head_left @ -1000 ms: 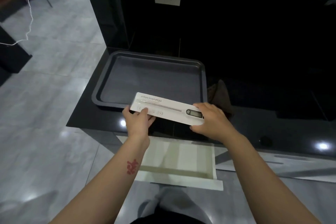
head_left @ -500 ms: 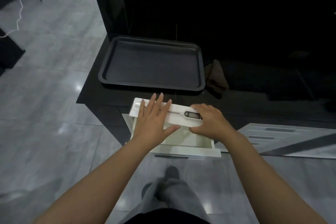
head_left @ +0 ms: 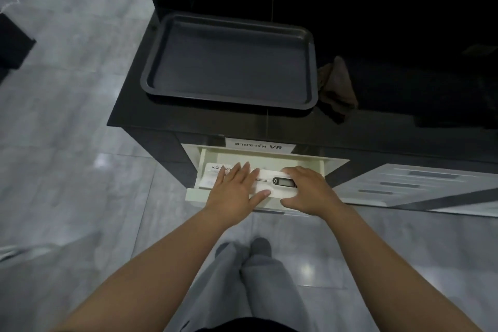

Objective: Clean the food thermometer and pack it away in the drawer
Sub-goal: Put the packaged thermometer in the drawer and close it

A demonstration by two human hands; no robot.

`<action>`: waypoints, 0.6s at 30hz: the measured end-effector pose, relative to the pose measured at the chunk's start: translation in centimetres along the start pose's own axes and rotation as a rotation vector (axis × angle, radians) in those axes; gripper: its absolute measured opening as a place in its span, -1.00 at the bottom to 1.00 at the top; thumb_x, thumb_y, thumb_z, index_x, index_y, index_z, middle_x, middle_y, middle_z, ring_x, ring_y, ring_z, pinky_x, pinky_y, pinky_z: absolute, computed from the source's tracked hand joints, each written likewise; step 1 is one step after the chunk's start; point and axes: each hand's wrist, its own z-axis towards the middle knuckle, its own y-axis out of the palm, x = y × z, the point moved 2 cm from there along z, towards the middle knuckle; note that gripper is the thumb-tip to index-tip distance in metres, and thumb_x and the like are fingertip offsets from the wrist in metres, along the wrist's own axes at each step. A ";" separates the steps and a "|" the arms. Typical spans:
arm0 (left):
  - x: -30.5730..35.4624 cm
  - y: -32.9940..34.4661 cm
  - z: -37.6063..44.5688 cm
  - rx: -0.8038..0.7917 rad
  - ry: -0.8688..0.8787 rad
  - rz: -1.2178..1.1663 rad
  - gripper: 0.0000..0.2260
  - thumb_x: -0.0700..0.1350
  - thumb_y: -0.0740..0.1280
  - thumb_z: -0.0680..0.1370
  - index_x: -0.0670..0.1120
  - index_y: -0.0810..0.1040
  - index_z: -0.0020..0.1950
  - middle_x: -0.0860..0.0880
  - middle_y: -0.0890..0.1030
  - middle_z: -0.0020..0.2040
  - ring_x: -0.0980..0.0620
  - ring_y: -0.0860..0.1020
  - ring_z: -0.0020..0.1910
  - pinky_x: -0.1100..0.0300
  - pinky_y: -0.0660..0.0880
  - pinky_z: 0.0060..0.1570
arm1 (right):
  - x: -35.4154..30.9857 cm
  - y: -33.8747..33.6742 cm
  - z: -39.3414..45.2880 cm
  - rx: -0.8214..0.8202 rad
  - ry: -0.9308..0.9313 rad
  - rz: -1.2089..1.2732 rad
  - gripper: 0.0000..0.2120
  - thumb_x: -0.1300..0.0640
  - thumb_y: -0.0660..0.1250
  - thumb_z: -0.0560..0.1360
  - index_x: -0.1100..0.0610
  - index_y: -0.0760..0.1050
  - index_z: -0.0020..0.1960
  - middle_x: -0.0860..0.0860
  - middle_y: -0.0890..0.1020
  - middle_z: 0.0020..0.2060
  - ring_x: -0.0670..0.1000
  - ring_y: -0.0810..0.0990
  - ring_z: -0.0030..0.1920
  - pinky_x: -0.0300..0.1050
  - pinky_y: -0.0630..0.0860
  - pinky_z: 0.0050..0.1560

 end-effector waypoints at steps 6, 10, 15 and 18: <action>-0.4 2.4 3.9 -0.097 -0.063 -0.054 -0.40 0.26 -0.15 0.62 0.02 -0.05 0.61 -0.05 -0.07 0.62 -0.03 -0.14 0.59 -0.12 -0.19 0.52 | 1.9 2.6 3.6 -0.010 0.038 -0.081 -0.32 -0.11 0.42 0.34 0.03 0.36 0.41 0.02 0.53 0.27 0.09 0.48 0.25 0.00 0.35 0.30; -1.1 3.1 6.7 -0.183 -0.111 -0.049 -0.39 0.28 -0.18 0.61 0.04 -0.05 0.61 -0.04 -0.09 0.63 -0.03 -0.15 0.59 -0.13 -0.25 0.51 | 3.0 4.5 6.3 -0.063 0.088 -0.113 -0.25 -0.18 0.37 0.38 -0.01 0.23 0.49 0.00 0.41 0.42 0.09 0.38 0.40 0.04 0.26 0.44; -1.9 4.5 9.8 -0.258 -0.155 -0.046 -0.36 0.32 -0.21 0.59 0.05 -0.03 0.61 -0.03 -0.08 0.62 -0.02 -0.17 0.59 -0.17 -0.29 0.49 | 4.9 6.5 9.3 -0.093 0.097 -0.100 -0.23 -0.16 0.38 0.42 -0.02 0.15 0.53 -0.01 0.31 0.48 0.08 0.26 0.47 -0.03 0.15 0.49; -2.6 6.1 11.5 -0.305 -0.187 -0.039 -0.38 0.32 -0.20 0.59 0.08 -0.01 0.60 -0.02 -0.09 0.62 -0.03 -0.17 0.59 -0.18 -0.27 0.49 | 5.5 8.3 10.9 -0.135 0.069 -0.109 -0.22 -0.13 0.37 0.45 0.02 0.12 0.55 0.00 0.24 0.53 0.04 0.17 0.52 -0.05 0.06 0.52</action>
